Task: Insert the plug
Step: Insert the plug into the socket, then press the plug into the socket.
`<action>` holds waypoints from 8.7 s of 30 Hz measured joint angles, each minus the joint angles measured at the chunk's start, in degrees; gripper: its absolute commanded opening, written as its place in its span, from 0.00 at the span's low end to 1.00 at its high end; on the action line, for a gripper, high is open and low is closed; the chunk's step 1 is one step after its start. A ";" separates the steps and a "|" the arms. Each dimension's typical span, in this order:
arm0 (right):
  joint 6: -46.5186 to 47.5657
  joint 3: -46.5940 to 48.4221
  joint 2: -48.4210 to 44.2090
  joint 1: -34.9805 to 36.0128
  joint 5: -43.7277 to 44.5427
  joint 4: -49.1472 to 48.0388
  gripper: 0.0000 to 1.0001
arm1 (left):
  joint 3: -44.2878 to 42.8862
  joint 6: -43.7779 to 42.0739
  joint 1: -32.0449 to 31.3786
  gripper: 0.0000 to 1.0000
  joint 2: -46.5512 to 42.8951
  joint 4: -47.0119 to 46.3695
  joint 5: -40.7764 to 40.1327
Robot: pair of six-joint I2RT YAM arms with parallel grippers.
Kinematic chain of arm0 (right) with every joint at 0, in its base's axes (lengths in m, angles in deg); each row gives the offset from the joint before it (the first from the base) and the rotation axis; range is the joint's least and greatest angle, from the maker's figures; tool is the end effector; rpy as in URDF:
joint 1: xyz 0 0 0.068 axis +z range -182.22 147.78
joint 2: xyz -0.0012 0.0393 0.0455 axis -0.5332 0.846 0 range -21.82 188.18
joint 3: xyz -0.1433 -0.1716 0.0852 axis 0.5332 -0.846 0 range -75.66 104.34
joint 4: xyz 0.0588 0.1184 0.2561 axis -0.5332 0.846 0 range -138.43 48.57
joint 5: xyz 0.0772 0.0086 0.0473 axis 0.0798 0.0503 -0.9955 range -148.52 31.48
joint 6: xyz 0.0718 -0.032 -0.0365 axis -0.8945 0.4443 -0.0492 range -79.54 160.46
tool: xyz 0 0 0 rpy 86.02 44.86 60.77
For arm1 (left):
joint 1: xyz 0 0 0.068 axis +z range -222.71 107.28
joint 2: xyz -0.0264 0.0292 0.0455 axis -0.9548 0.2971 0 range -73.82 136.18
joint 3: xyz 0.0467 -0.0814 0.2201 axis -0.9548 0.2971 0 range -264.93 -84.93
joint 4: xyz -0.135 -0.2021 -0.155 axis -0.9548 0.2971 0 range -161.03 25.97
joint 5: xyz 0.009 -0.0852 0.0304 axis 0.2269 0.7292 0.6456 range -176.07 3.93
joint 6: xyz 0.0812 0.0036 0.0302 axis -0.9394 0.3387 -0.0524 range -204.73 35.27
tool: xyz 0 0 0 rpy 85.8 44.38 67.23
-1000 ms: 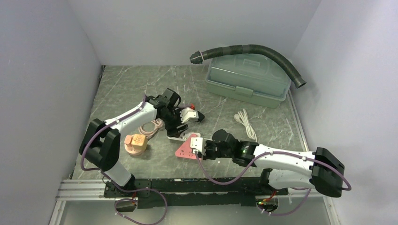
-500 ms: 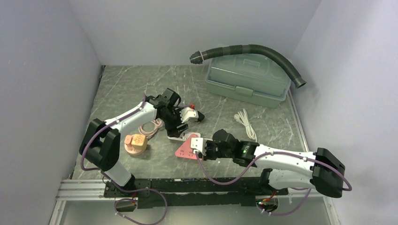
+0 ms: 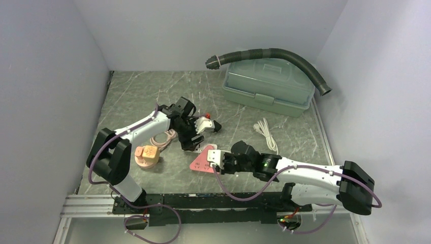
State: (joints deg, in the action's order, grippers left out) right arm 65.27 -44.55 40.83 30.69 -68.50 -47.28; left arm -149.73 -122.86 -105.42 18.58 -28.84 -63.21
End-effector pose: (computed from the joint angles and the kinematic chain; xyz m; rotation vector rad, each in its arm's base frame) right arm 0.1270 0.2775 0.1445 -1.5888 1.5027 0.5698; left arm 0.2781 -0.2139 0.1332 1.6594 2.1643 -0.5274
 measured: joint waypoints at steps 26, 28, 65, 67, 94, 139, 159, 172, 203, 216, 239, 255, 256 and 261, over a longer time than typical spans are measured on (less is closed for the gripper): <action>0.13 -0.46 1.88 0.00 0.59 -2.38 0.00 | 11.08 -7.21 0.33 0.99 -25.07 1.05 4.90; 0.17 -0.17 2.10 0.00 0.55 -2.08 0.00 | 11.43 -7.54 -0.48 1.00 -24.09 0.44 5.75; -2.97 -2.80 3.76 5.64 7.93 -10.45 0.00 | 9.35 -6.86 -1.53 0.97 -6.16 -10.62 11.78; -3.37 -2.80 4.63 5.64 7.39 -12.04 0.00 | 8.57 -7.69 -1.60 0.96 -4.92 -10.49 11.76; -2.64 -2.89 10.16 6.99 6.43 -19.17 0.00 | 9.09 -17.31 -4.22 0.70 -4.02 -4.90 9.38; -14.71 -9.35 15.61 10.08 13.11 -39.19 0.00 | 12.61 -23.52 -4.50 0.50 -8.26 -5.42 7.26; -23.74 -9.22 19.91 12.90 20.31 -45.99 0.38 | 13.75 -23.47 -4.57 0.51 -10.60 -4.46 4.57; -23.32 -8.13 14.29 13.44 21.66 -27.41 1.00 | 13.99 -21.57 -4.90 0.50 -10.93 -2.03 4.31; -23.87 4.22 3.56 8.63 12.90 2.54 0.00 | 9.81 -12.96 -4.87 0.46 -8.76 -0.68 5.79; -25.59 3.96 6.16 8.63 13.33 -2.36 0.00 | 10.75 -12.68 -4.83 0.43 -7.06 -2.54 5.77; -24.41 5.14 9.94 9.29 12.46 -2.99 0.00 | 11.08 -12.07 -4.76 0.38 -7.06 -2.86 5.84; -25.73 4.70 7.56 8.00 15.56 -1.88 0.28 | 10.86 -11.47 -4.81 0.67 -7.45 -1.84 5.73; -25.20 4.79 7.04 7.82 15.91 -1.75 0.33 | 10.43 -10.82 -4.81 0.73 -7.45 -1.31 5.73; -22.62 8.61 6.25 7.34 16.70 -0.90 0.51 | 5.03 -6.73 -4.35 0.99 -7.56 0.96 5.77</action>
State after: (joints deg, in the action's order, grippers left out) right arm 42.65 -35.94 47.08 38.04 -51.80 -48.17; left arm -144.70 -129.59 -109.77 11.01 -27.88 -57.44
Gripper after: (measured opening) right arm 0.405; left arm 0.843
